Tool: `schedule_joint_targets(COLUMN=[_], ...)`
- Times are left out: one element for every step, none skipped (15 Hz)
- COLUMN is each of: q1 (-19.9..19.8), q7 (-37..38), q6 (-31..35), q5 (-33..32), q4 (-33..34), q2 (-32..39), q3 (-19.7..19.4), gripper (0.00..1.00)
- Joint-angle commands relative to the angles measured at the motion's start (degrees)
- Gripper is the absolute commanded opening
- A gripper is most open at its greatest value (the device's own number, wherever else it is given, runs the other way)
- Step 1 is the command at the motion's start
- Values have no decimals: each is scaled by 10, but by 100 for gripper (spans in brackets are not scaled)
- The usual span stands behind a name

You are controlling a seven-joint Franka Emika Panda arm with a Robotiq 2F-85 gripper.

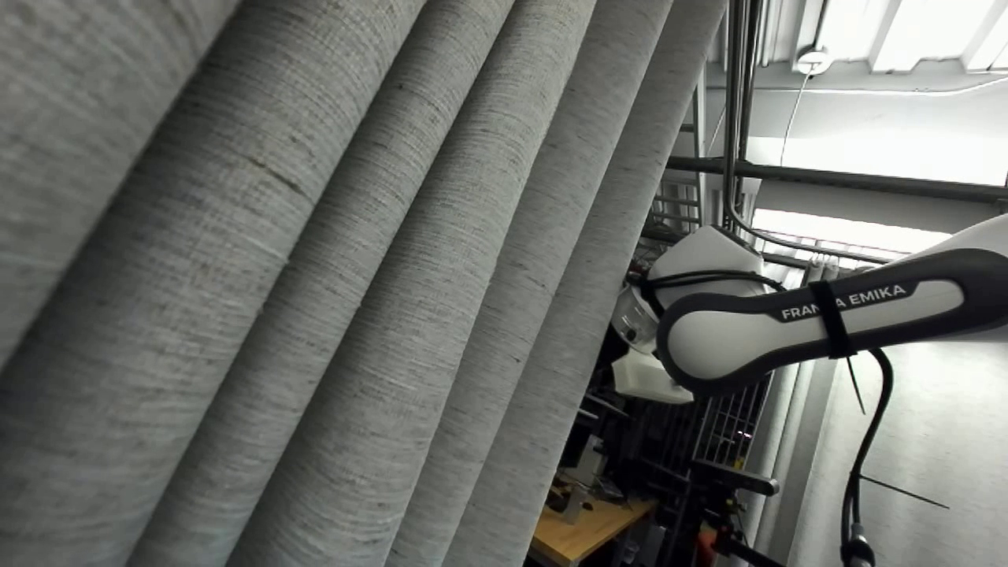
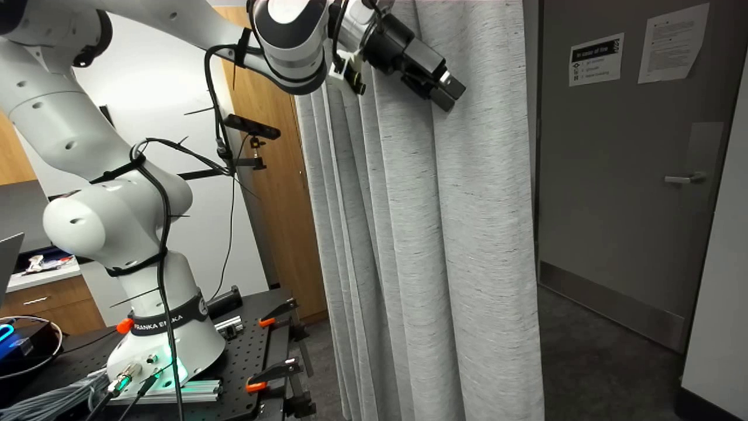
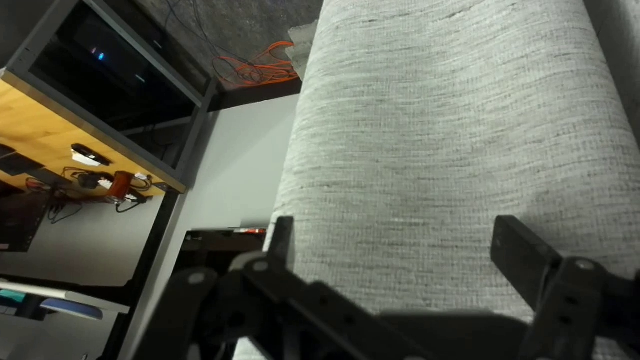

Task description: Open the curtain to the left

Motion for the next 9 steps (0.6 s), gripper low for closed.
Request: schedule_joint_targets(q1=[26, 33, 42, 49, 57, 62, 67, 71, 77], q7=[-51, -63, -76, -87, -100, -108, -115, -121, -128], q6=[-8, -11, -13, -14, -16, -19, -20, -22, -24], q5=[29, 36, 45, 53, 63, 68, 74, 80, 87], q4=[-1, -5, -9, -11, -12, -12, -13, -15, -16], q2=[7, 7, 7, 7, 7, 7, 6, 4, 3], q3=[-12, -14, -17, -19, -22, -23, -25, -26, -29], gripper=[100, 100, 100, 100, 100, 100, 100, 100, 100])
